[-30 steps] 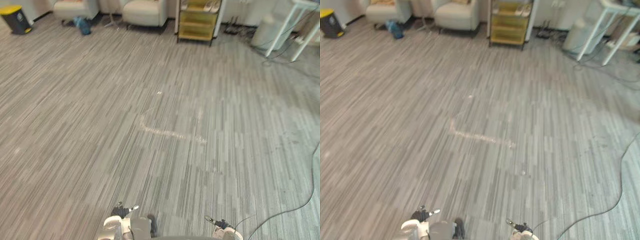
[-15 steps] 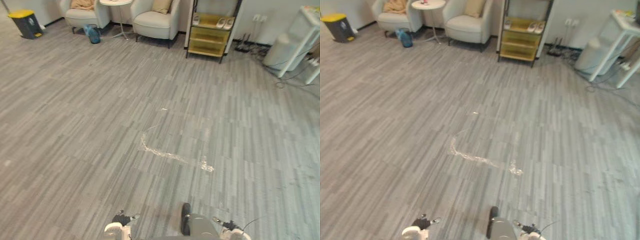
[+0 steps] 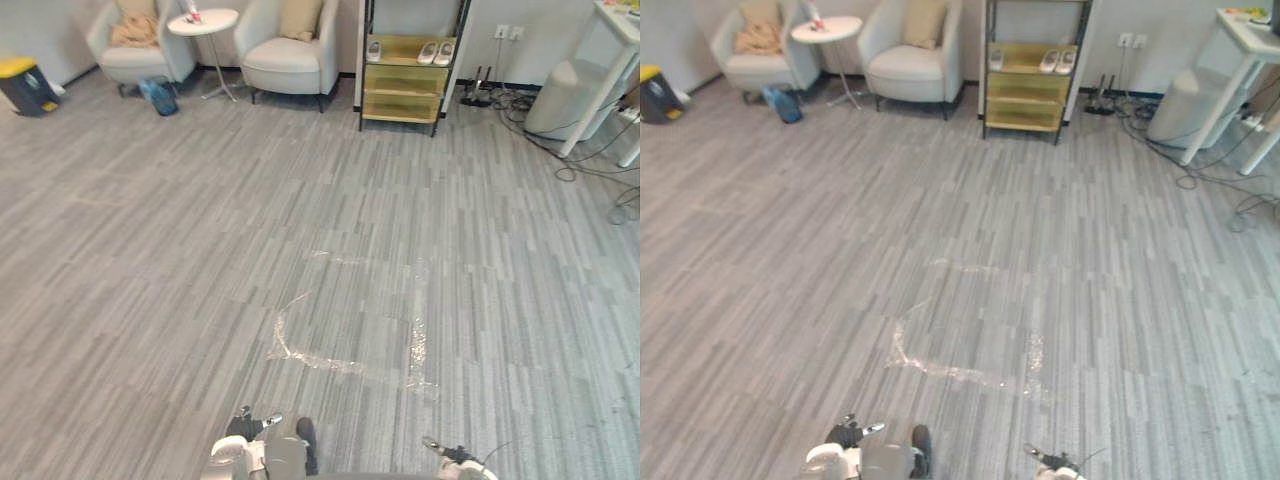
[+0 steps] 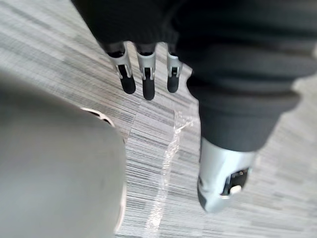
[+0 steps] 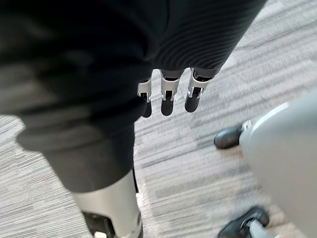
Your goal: Pick up cushions and gather them together orderly.
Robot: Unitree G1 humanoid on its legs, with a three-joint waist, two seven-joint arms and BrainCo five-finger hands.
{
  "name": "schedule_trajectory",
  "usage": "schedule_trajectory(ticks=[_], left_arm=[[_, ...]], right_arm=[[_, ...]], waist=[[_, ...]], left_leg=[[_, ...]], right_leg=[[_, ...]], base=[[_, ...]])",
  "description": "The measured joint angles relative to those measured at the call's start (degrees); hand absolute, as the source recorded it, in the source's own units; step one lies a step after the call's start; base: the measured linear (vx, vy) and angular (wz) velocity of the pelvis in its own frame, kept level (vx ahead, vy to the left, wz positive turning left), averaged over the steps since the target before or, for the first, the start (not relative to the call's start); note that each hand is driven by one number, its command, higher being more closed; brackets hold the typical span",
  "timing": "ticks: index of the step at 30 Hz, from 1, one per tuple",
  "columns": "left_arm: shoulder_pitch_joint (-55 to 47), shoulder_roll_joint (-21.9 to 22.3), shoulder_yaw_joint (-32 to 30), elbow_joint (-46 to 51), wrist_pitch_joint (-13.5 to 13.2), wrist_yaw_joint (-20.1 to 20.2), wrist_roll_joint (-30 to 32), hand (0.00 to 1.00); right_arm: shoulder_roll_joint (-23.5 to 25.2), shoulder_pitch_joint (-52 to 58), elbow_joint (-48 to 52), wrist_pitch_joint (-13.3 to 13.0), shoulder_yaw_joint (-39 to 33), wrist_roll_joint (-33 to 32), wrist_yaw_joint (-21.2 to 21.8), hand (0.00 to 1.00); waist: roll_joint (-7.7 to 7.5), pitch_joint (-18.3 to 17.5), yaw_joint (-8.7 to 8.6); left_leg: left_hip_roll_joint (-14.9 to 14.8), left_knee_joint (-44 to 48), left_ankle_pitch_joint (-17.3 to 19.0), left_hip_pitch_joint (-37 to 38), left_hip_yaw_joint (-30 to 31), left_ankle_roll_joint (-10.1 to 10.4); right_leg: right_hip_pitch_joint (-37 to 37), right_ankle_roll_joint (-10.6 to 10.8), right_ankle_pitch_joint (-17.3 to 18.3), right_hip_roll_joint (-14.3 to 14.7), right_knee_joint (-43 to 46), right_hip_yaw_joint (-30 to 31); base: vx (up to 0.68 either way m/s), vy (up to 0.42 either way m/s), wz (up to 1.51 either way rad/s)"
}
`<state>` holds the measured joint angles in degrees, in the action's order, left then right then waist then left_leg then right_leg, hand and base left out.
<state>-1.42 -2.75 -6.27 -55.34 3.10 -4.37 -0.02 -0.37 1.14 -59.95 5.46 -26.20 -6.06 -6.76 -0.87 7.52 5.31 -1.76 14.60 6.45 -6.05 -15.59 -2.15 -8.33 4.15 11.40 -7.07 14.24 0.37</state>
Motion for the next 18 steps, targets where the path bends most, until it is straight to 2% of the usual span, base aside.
schedule_trajectory(ticks=[1, 2, 3, 4, 5, 7, 8, 9, 10, 11, 12, 13, 14, 15, 16, 17, 18], left_arm=[[0.0, -0.1, 0.5, -0.3, 0.0, 0.0, 0.0, 0.00], [0.3, -0.6, 2.2, -1.2, 0.1, 0.1, 0.0, 0.00], [0.2, -1.0, 3.4, -1.8, 0.3, 0.1, 0.0, 0.00], [0.2, -0.9, 3.6, -1.9, 0.3, 0.1, 0.0, 0.00], [-0.1, -0.9, 3.7, -2.2, 0.2, 0.1, 0.0, 0.00], [0.0, -1.3, 4.0, -2.7, 0.2, 0.0, 0.0, 0.00], [0.3, -1.4, 4.5, -2.8, 0.2, 0.0, 0.0, 0.00], [0.3, -1.5, 4.6, -2.8, 0.2, 0.0, 0.0, 0.00], [0.3, -1.6, 5.1, -2.7, 0.2, 0.0, 0.0, 0.00], [0.2, -1.8, 5.0, -2.7, 0.1, 0.0, 0.0, 0.00], [0.2, -2.0, 5.0, -2.6, 0.1, 0.1, 0.0, 0.00], [0.2, -2.6, 4.9, -2.9, 0.1, 0.1, 0.1, 0.00], [0.5, -1.2, 4.5, -3.0, 0.0, 0.1, 0.3, 0.00], [0.3, -0.2, 4.5, -3.1, 0.0, 0.2, 0.6, 0.00], [0.2, 0.4, 4.2, -3.3, 0.0, 0.2, 0.6, 0.00], [0.2, 0.9, 3.9, -3.4, 0.0, 0.2, 0.8, 0.00], [0.2, 0.9, 3.8, -3.2, 0.1, 0.4, 0.8, 0.00]], right_arm=[[-0.1, 0.0, 0.0, 0.0, 0.0, 0.4, 0.0, 0.00], [-0.1, -0.1, -0.1, -0.1, 0.5, 1.5, 0.0, 0.00], [-0.4, 0.0, -0.1, -0.2, 0.8, 1.6, 0.2, 0.00], [-0.4, 0.1, 0.1, -0.2, 1.1, 1.5, 0.3, 0.00], [-1.0, 0.2, 0.5, -0.4, 1.7, 1.6, 0.5, 0.00], [-1.0, -0.1, 0.1, -0.4, 2.0, 1.6, 0.7, 0.00], [-1.0, -0.5, 0.0, -0.5, 1.9, 1.6, 0.8, 0.00], [-1.1, -0.6, 0.0, -0.5, 1.8, 1.6, 0.9, 0.00], [-1.2, -0.7, -0.2, -0.5, 1.6, 1.5, 1.1, 0.00], [-1.3, -0.7, -0.3, -0.5, 1.5, 1.5, 1.1, 0.00], [-1.3, -0.7, -0.6, -0.4, 1.5, 1.5, 1.1, 0.00], [-1.5, -0.6, -1.2, -0.4, 1.5, 1.4, 1.2, 0.00], [-2.7, -1.1, -1.7, -0.5, 1.1, 1.6, 1.1, 0.00], [-3.5, -1.2, -2.0, -0.5, 0.8, 1.6, 1.2, 0.00], [-4.0, -1.3, -2.1, -0.4, 0.6, 1.5, 1.2, 0.00], [-3.9, -1.3, -2.2, -0.5, 0.3, 1.5, 1.2, 0.00], [-3.9, -1.3, -2.2, -0.5, 0.3, 1.5, 1.2, 0.00]], waist=[[0.13, 0.0, -0.03], [0.62, 0.5, -0.38], [0.64, 0.6, -1.06], [1.03, 0.8, -1.45], [1.12, 0.9, -1.70], [1.11, 0.9, -1.94], [1.14, 1.0, -2.09], [1.19, 1.0, -2.14], [1.20, 1.1, -2.20], [0.82, 1.3, -2.20], [0.40, 1.4, -2.20], [-1.20, 1.8, -2.40], [1.62, 2.2, -2.23], [2.55, 1.8, -2.30], [3.26, 1.7, -2.23], [3.73, 1.4, -2.14], [3.59, 1.5, -2.21]], left_leg=[[0.0, -0.2, 0.7, 1.0, -0.2, -0.2], [0.0, -1.4, 2.3, 5.0, -0.4, -0.4], [0.5, -3.0, 2.8, 9.0, -0.4, -0.2], [0.7, -3.9, 2.8, 10.7, -0.3, -0.2], [1.0, -7.1, 2.9, 15.8, -0.2, 0.0], [1.0, -10.3, 3.4, 19.3, -0.1, 0.7], [1.0, -11.5, 3.6, 20.0, 0.8, 1.0], [0.9, -11.7, 3.8, 20.1, 1.1, 1.1], [0.8, -11.6, 4.6, 20.4, 2.1, 1.5], [1.0, -11.5, 5.2, 21.0, 3.5, 2.4], [1.3, -11.4, 5.3, 21.4, 4.3, 2.6], [2.4, -11.2, 6.8, 22.8, 6.6, 3.7], [0.4, -10.4, 7.9, 23.6, 7.6, 4.2], [-0.5, -8.9, 8.7, 23.5, 8.6, 4.9], [-1.3, -7.0, 9.3, 22.9, 8.8, 5.2], [-1.8, -0.8, 9.5, 20.0, 10.1, 5.4], [-2.1, 2.9, 9.5, 18.4, 10.7, 5.4]], right_leg=[[1.7, 1.5, 0.0, 0.0, 5.1, 0.3], [8.0, 8.7, -2.2, -0.6, 21.0, 0.4], [11.4, 9.7, -2.8, -2.1, 31.0, -1.2], [12.2, 9.0, -2.4, -3.0, 33.5, -2.8], [14.2, 5.6, -0.4, -5.2, 35.5, -7.6], [16.2, 3.6, 0.7, -6.0, 29.7, -13.0], [18.4, 2.7, 0.5, -5.5, 23.0, -14.9], [18.9, 2.4, 0.1, -5.0, 20.2, -15.0], [19.5, 0.9, -2.6, -3.2, 11.4, -14.4], [19.3, 0.3, -7.7, -1.1, 2.9, -12.6], [19.1, -0.2, -10.8, -0.6, 0.4, -11.5], [18.7, -3.3, -14.7, 0.1, -1.0, -9.6], [18.6, -3.2, -13.3, 1.4, 2.0, -9.9], [18.4, -3.1, -10.3, 2.0, 2.2, -10.1], [18.2, -3.4, -9.3, 2.4, 2.5, -10.6], [17.5, -3.6, -7.4, 2.7, 2.3, -11.1], [16.9, -3.8, -7.1, 2.7, 2.1, -11.3]], base=[[0.50, 0.220, -0.36], [0.40, 0.181, -0.05], [0.40, 0.181, 0.06], [0.37, 0.132, 0.17], [0.30, 0.091, 0.13], [0.31, 0.051, 0.21], [0.23, -0.029, 0.28], [0.32, -0.071, 0.39], [0.36, -0.115, 0.45], [0.38, -0.146, 0.49], [0.39, -0.201, 0.56], [0.36, -0.219, 0.33], [0.41, -0.270, 0.30], [0.38, -0.244, 0.03], [0.30, -0.208, 0.11], [0.22, -0.162, 0.12], [0.21, -0.251, 0.29]])
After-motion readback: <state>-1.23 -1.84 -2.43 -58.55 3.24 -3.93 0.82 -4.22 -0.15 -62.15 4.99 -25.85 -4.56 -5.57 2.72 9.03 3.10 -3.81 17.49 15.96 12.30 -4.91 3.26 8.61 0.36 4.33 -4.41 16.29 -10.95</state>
